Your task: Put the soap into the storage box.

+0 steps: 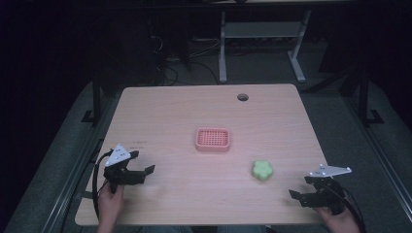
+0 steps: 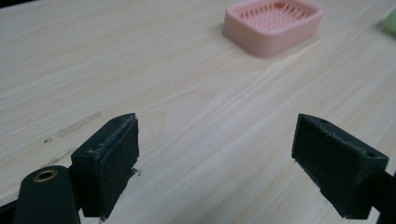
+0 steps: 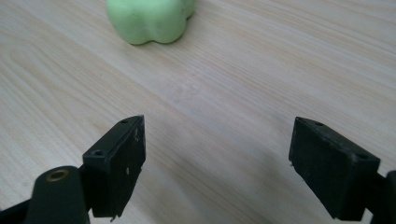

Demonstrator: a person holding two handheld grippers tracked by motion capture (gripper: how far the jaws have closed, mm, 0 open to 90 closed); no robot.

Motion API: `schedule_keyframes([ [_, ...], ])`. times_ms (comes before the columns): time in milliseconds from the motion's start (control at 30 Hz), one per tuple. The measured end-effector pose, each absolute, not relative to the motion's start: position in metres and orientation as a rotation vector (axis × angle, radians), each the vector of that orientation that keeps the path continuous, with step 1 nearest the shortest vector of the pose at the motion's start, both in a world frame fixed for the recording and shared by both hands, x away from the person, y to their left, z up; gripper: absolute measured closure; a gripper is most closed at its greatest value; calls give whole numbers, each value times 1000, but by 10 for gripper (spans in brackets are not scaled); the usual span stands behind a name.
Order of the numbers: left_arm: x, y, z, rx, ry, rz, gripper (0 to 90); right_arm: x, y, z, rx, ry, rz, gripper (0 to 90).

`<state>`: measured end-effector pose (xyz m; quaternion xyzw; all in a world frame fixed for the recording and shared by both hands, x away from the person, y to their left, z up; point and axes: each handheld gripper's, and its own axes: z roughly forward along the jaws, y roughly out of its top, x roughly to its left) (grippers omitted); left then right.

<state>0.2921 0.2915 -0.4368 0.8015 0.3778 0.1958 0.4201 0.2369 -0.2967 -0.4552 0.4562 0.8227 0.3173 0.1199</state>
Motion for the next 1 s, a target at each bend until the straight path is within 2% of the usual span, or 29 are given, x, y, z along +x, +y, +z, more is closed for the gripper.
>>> schedule_keyframes([
  [133,294,291,-436,1999,944,429,146,245,-289,-444,1301,2455,894,174],
  [367,293,292,-438,2034,933,485,146,258,-278,-422,1225,2521,824,171],
  [600,293,297,-438,1995,955,455,146,269,-257,-402,1123,2584,768,169],
  [1000,293,301,-438,1957,968,390,146,289,-228,-391,1066,2677,708,163],
])
